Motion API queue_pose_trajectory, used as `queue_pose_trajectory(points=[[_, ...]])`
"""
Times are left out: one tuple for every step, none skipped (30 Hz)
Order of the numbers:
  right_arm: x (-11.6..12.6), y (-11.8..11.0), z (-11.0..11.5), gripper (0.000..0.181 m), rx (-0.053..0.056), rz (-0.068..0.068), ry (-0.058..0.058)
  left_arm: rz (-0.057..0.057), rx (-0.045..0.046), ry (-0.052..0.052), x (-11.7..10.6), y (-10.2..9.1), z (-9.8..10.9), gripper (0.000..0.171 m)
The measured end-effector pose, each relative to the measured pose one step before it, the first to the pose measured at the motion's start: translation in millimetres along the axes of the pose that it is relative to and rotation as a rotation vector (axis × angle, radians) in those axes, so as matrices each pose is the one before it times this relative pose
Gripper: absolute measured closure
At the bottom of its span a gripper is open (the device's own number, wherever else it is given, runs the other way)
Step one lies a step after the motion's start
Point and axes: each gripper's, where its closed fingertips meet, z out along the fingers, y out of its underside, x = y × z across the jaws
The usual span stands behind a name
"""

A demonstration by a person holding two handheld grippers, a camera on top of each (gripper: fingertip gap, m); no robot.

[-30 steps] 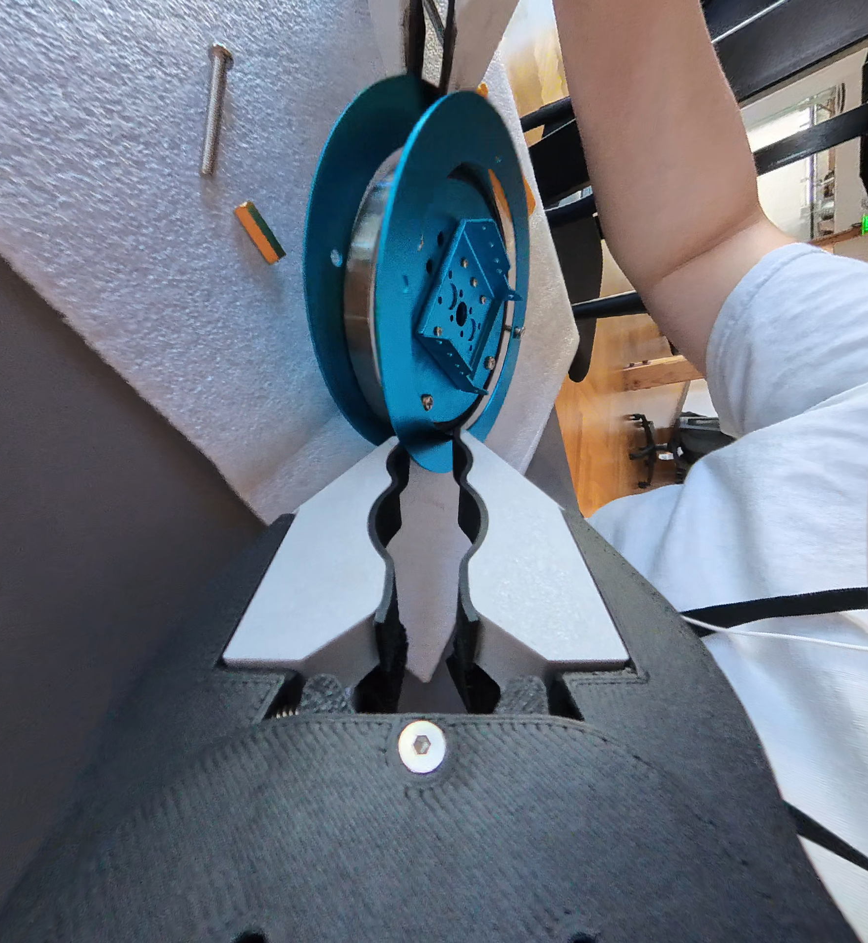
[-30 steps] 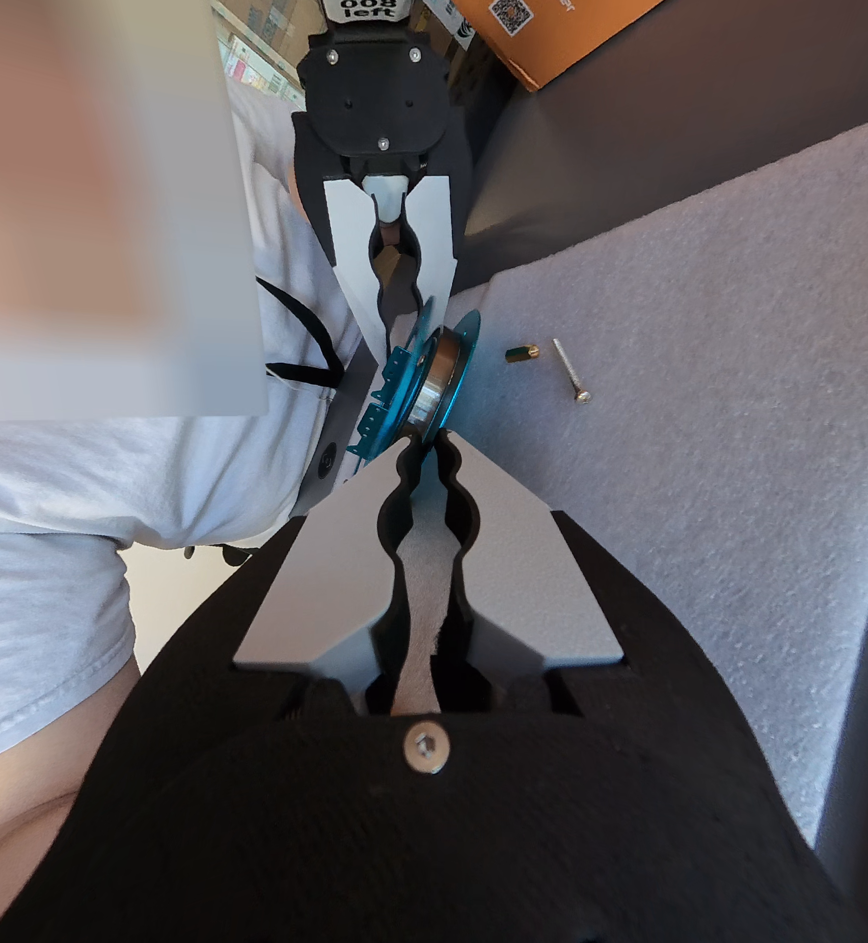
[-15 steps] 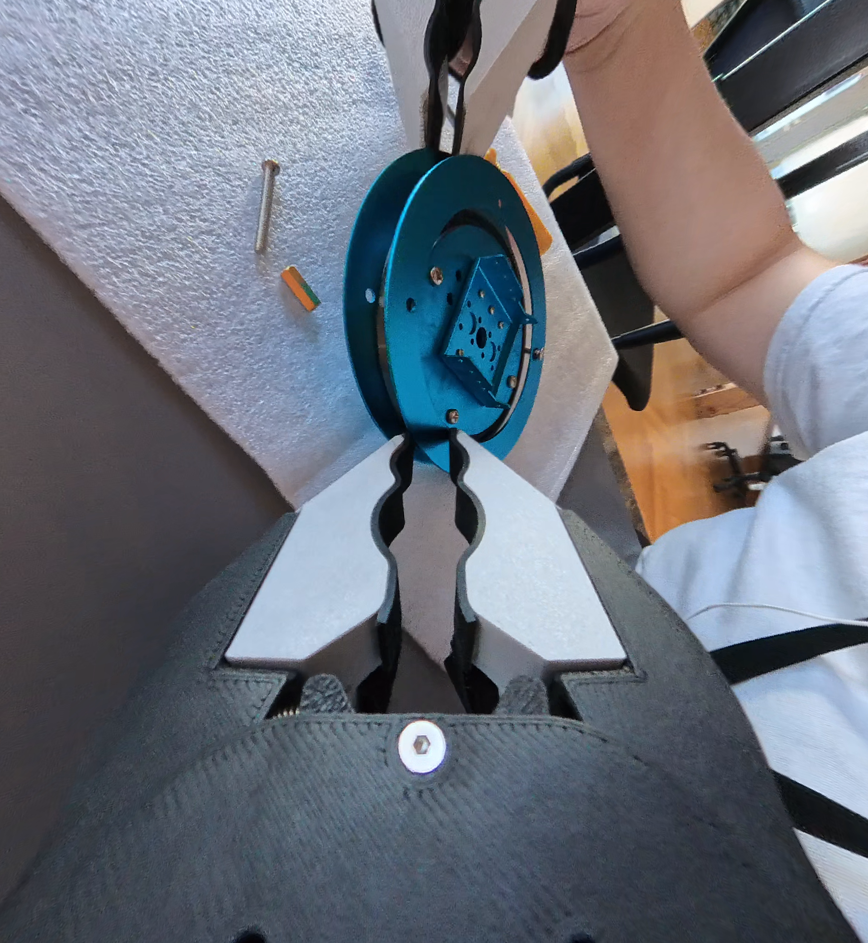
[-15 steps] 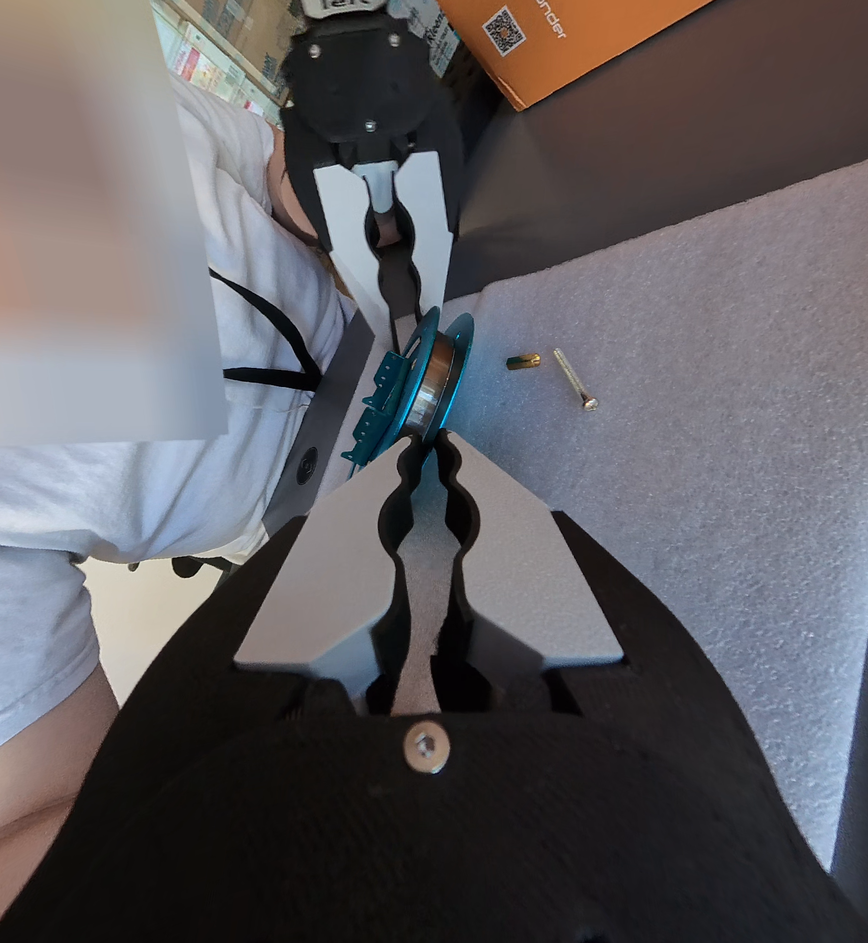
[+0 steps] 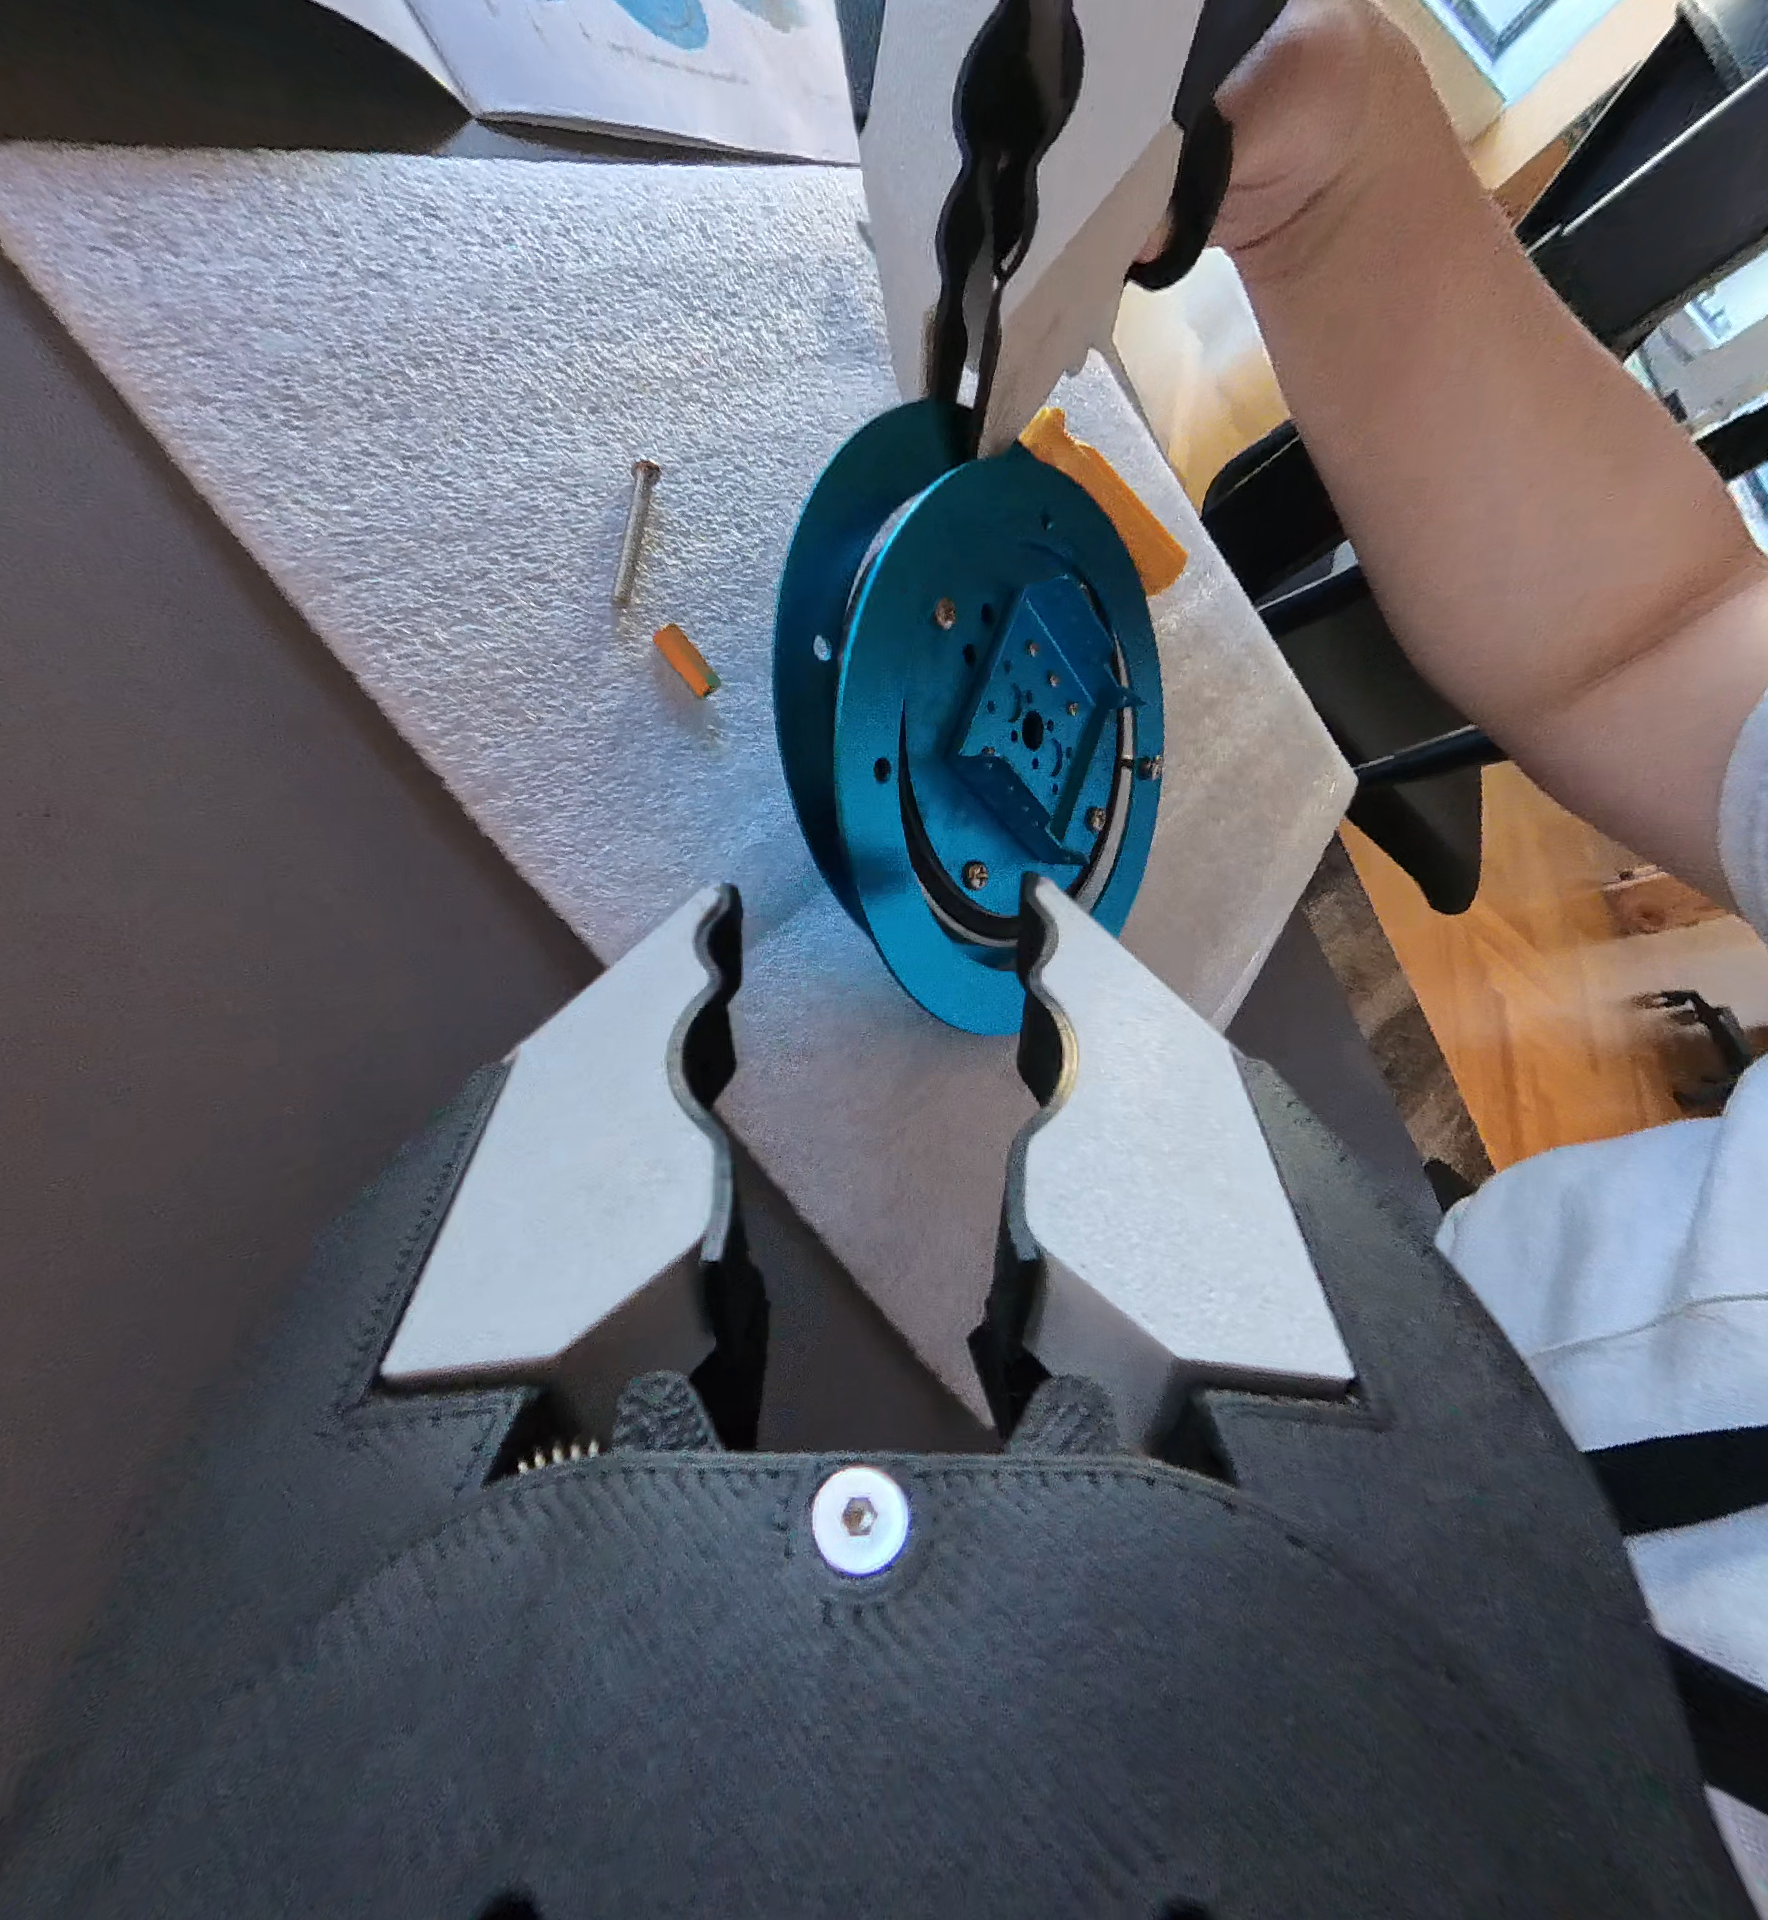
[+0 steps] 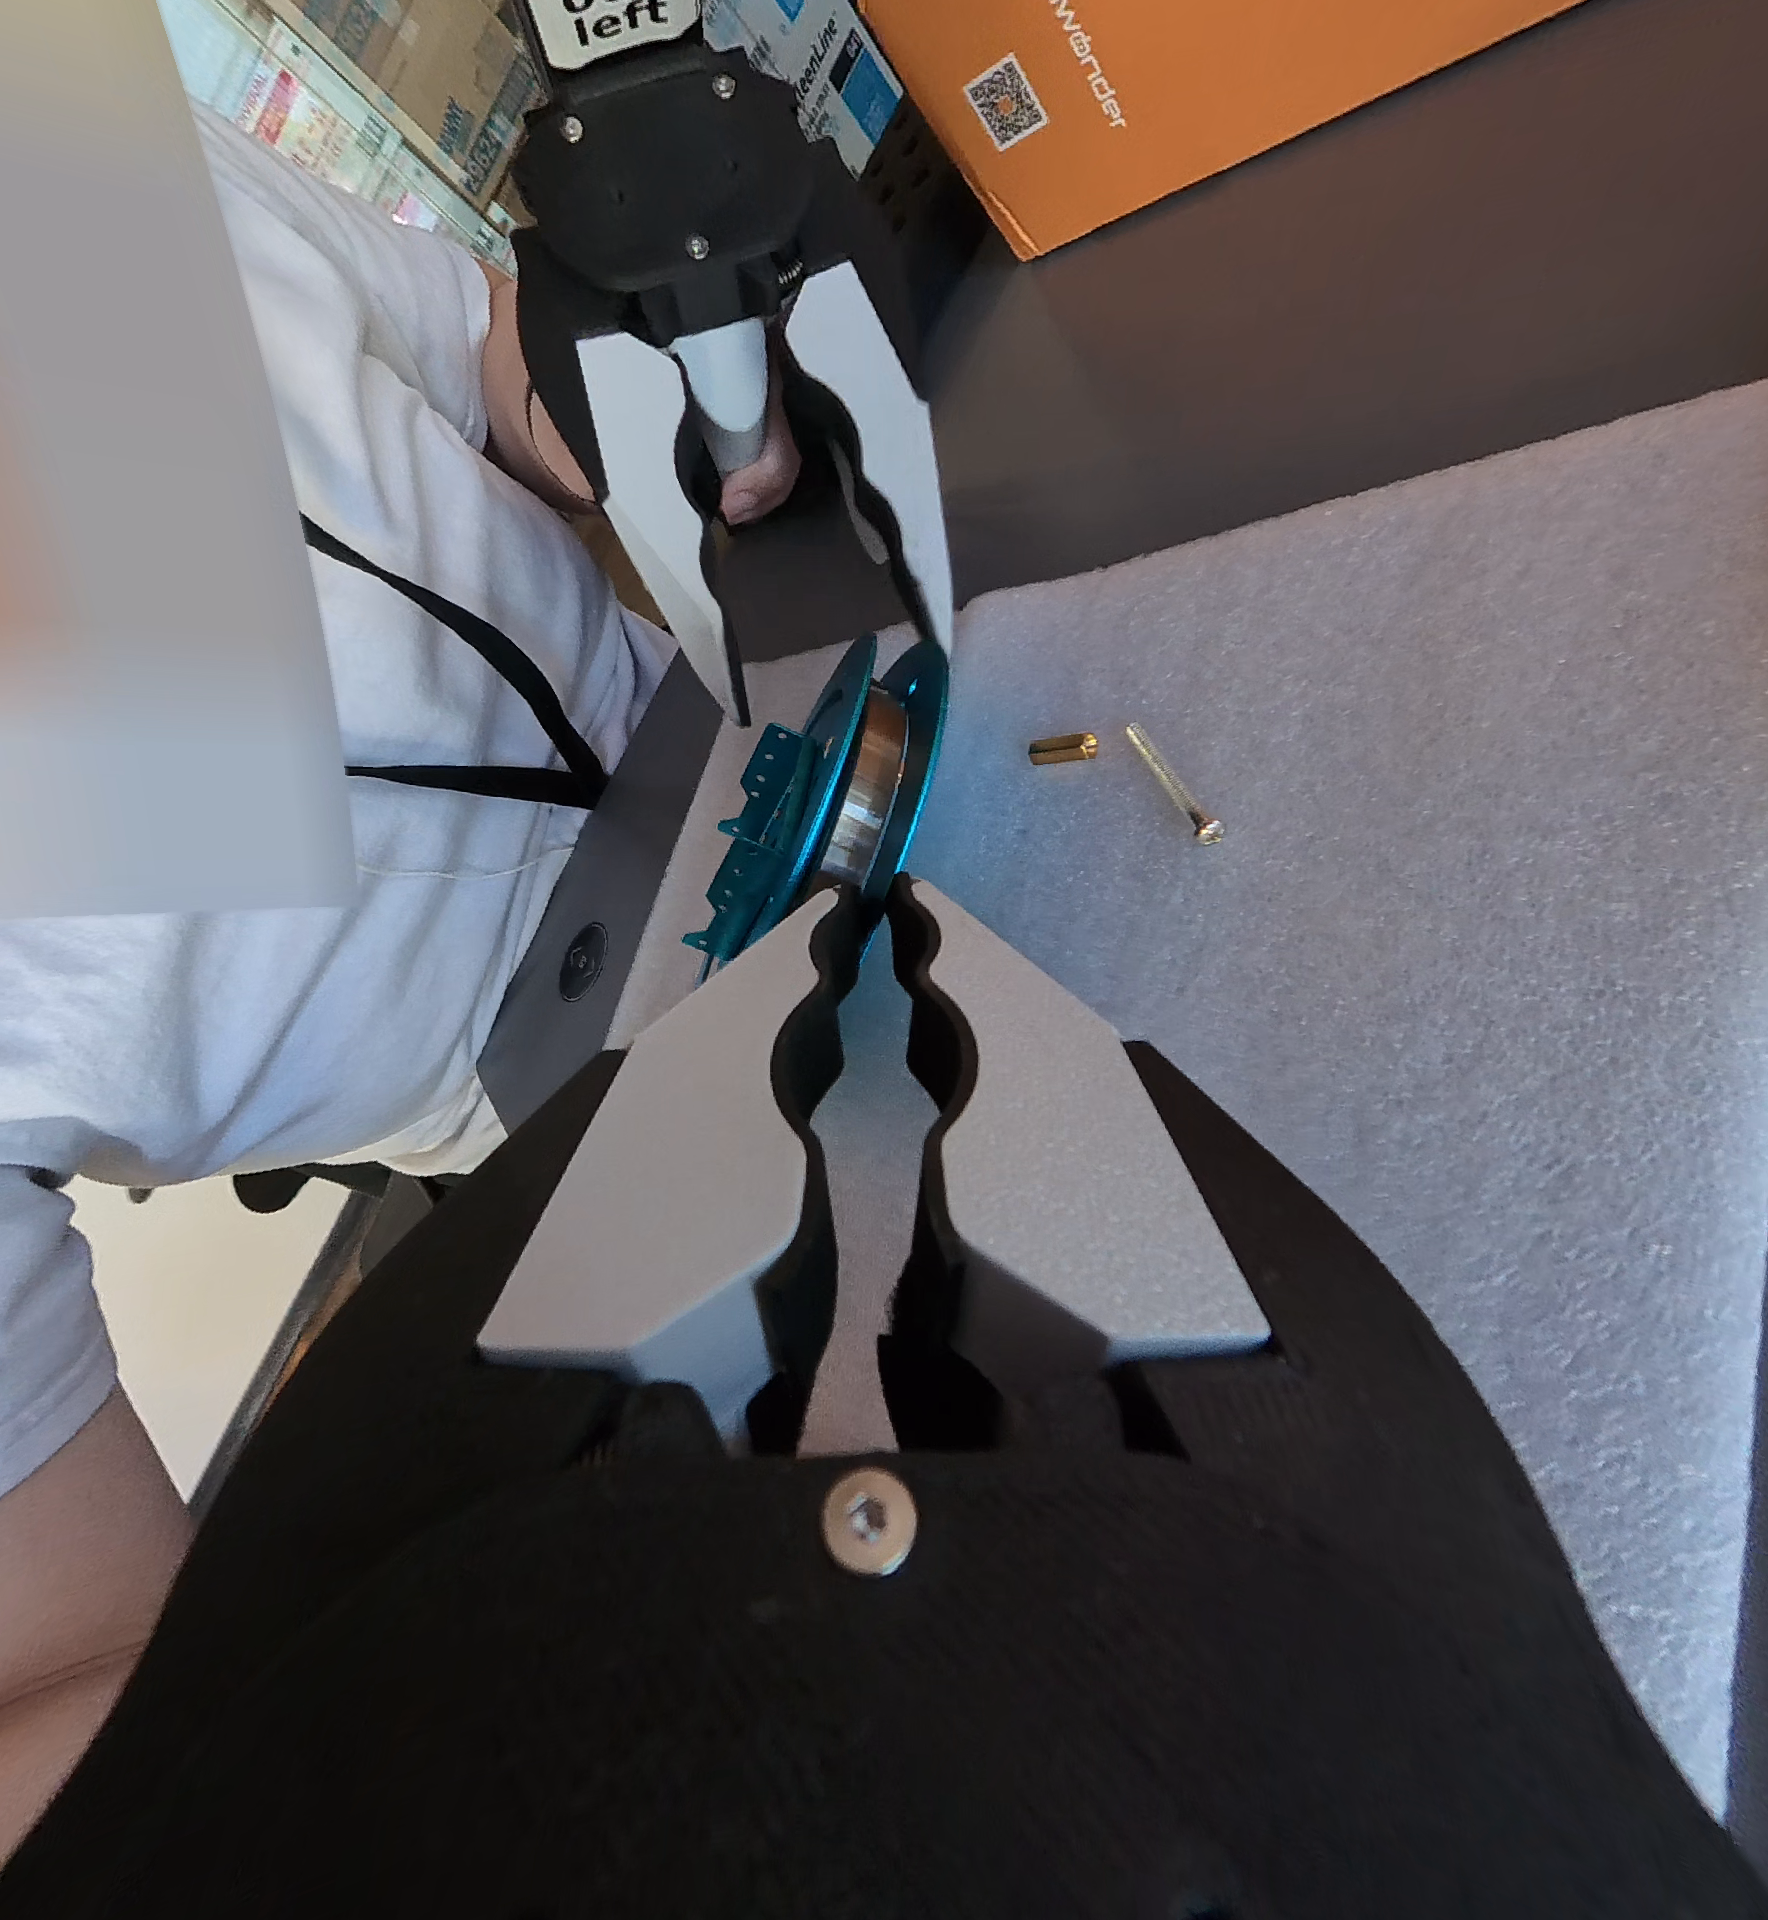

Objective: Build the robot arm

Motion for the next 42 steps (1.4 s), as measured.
queue_pose_trajectory(points=[[-0.31,0.22,0.15,0.177,-0.0008,-0.0029,0.0077,0.0019,-0.00794,0.0004,0.37,2.22,1.0,0.117],[-0.35,0.17,0.14,0.177,-0.0013,-0.0002,0.006,0.0011,-0.00301,-0.0022,-0.61,1.79,1.64,0.116],[-1.15,-0.17,-0.13,0.177,0.0013,-0.0018,0.001,0.0032,0.00216,0.0011,-0.47,0.81,1.57,0.115],[-1.41,-0.33,-0.19,0.177,0.001,-0.0047,0.0016,-0.0017,0.00981,0.0089,0.64,-1.08,0.88,0.114],[-1.47,-0.4,-0.04,0.177,0.0005,-0.0066,0.0035,-0.0073,0.01948,0.0187,1.17,-2.92,0.62,0.113],[-1.87,-0.79,0.04,0.178,0.0024,-0.009,0.004,-0.0196,0.01308,0.0228,0.72,-2.01,1.12,0.109],[-2.83,-1.4,0.15,0.178,0.0045,-0.0124,0.0032,-0.0202,0.00376,0.0274,1.18,-1.08,0.93,0.107],[-3.95,-1.68,0.14,0.178,0.0042,-0.0149,0.0024,-0.0033,0.00495,0.0267,1.7,-1.39,0.21,0.108],[-4.38,-1.77,0.23,0.178,0.003,-0.0202,0.0066,0.0042,-0.00458,0.0219,2.09,0.05,0.26,0.107],[-4.6,-1.74,0.4,0.179,0.0017,-0.0242,0.0115,0.0126,-0.01328,0.0215,3.47,1.59,0.78,0.107],[-4.95,-1.91,0.58,0.179,-0.0007,-0.0211,0.0135,0.0194,-0.02344,0.0218,4.39,3.43,1.48,0.11],[-5.2,-1.75,0.65,0.179,-0.0034,-0.0193,0.0152,0.0242,-0.02477,0.0165,3.82,4.08,2.33,0.114],[-5.28,-1.58,0.68,0.179,-0.006,-0.02,0.0186,0.033,-0.0217,0.012,3.72,3.96,2.44,0.121],[-5.83,-1.61,0.59,0.179,-0.0053,-0.0218,0.018,0.0374,-0.02102,-0.007,1.76,3.63,2.03,0.124],[-5.72,-1.54,0.74,0.18,-0.0051,-0.0192,0.0212,0.0366,-0.01357,-0.0144,1.58,1.78,1.15,0.125],[-5.27,-1.42,0.63,0.18,-0.0053,-0.0151,0.0244,0.0366,-0.00614,-0.0117,2.2,0.37,0.33,0.126],[-5.16,-1.02,0.48,0.18,-0.0053,-0.0163,0.0256,0.0403,0.00002,-0.0065,2.75,-0.29,-0.09,0.128],[-4.35,-0.86,0.3,0.18,-0.0055,-0.0194,0.0297,0.036,0.00349,-0.0049,2.4,-0.41,-0.2,0.131],[-3.77,-0.6,0.29,0.18,-0.0034,-0.0164,0.0306,0.0272,0.00106,-0.0018,2.45,-0.17,-0.19,0.133],[-4.36,-0.56,0.32,0.18,-0.0016,-0.0093,0.0219,0.025,-0.00248,0.0051,3.12,0.23,-0.03,0.137],[-3.85,-0.83,0.13,0.18,0.0003,-0.0056,0.0223,0.0239,-0.00041,0.0353,7.56,-0.14,0.24,0.15],[-3.66,-0.18,0.1,0.181,0.0,-0.0053,0.0212,0.0122,0.00031,0.0107,3.54,-0.15,0.6,0.15],[-3.94,-0.23,-0.08,0.181,0.0055,-0.0022,0.0173,0.0099,0.00087,-0.0017,0.76,0.15,0.21,0.15],[-2.59,0.43,-0.35,0.181,0.0047,-0.0029,0.0216,0.0022,0.00298,0.0055,0.98,-0.06,0.13,0.15],[-2.42,0.14,-0.64,0.181,0.0093,-0.0019,0.0186,-0.0002,0.00309,0.0067,1.35,-0.16,-0.13,0.15],[-2.19,0.47,-0.59,0.181,0.0108,0.0016,0.0182,0.0112,0.00086,-0.0026,0.96,-0.21,0.07,0.15],[-2.62,0.35,-0.77,0.181,0.014,0.0045,0.0137,0.0239,-0.00115,-0.0106,1.1,-0.2,-0.03,0.15],[-4.27,0.72,-0.91,0.181,0.0142,0.006,0.0021,0.0327,-0.00454,-0.0139,1.3,-0.13,0.07,0.15],[-3.99,1.14,-1.1,0.181,0.0136,0.0098,0.0011,0.0348,-0.00564,-0.0171,1.48,-0.2,0.11,0.15],[-2.62,1.08,-0.96,0.181,0.0156,0.0125,0.0065,0.0316,-0.00521,-0.0199,0.9,-0.26,0.23,0.15],[-2.41,0.91,-1.07,0.18,0.0197,0.0136,0.0021,0.0296,-0.00481,-0.0186,0.82,-0.28,0.38,0.15],[-2.31,1.01,-0.96,0.18,0.0225,0.0154,-0.0035,0.0246,-0.005,-0.0142,0.75,-0.18,0.46,0.15],[-2.36,0.31,-1.11,0.18,0.0275,0.0184,-0.0082,0.0141,-0.00517,-0.0072,0.84,-0.11,0.52,0.15],[-2.65,-1.36,-1.33,0.179,0.0381,0.0196,-0.0147,0.0075,-0.00487,-0.0032,0.71,0.05,0.31,0.15],[-2.51,-4.46,-2.07,0.174,0.0547,0.0246,-0.0183,0.008,-0.00482,-0.0031,0.68,0.28,0.09,0.15],[-3.32,-5.71,-2.23,0.167,0.0608,0.0288,-0.0276,0.0107,-0.00575,-0.0052,0.63,0.32,0.08,0.15],[-4.42,-4.66,-1.29,0.158,0.0514,0.0259,-0.035,0.0102,-0.00463,-0.0084,0.2,0.19,0.05,0.15],[-1.32,-0.34,-0.18,0.157,0.0187,0.0125,-0.0089,0.0058,-0.0052,-0.0068,0.24,0.12,0.07,0.15],[3.21,4.43,1.19,0.154,-0.015,-0.0087,0.0292,0.001,-0.00412,-0.0024,0.3,0.11,0.05,0.15],[5.21,6.03,2.81,0.143,-0.0291,-0.0231,0.0532,-0.0005,-0.00141,0.0002,0.07,-0.14,0.06,0.15],[3.75,6.47,4.2,0.133,-0.0366,-0.0296,0.0511,0.0003,-0.00053,-0.0004,-0.16,-0.03,-0.08,0.15],[1.91,6.91,5.44,0.131,-0.0466,-0.0307,0.0441,-0.0006,-0.00129,-0.0008,-0.1,-0.03,0.04,0.15]])
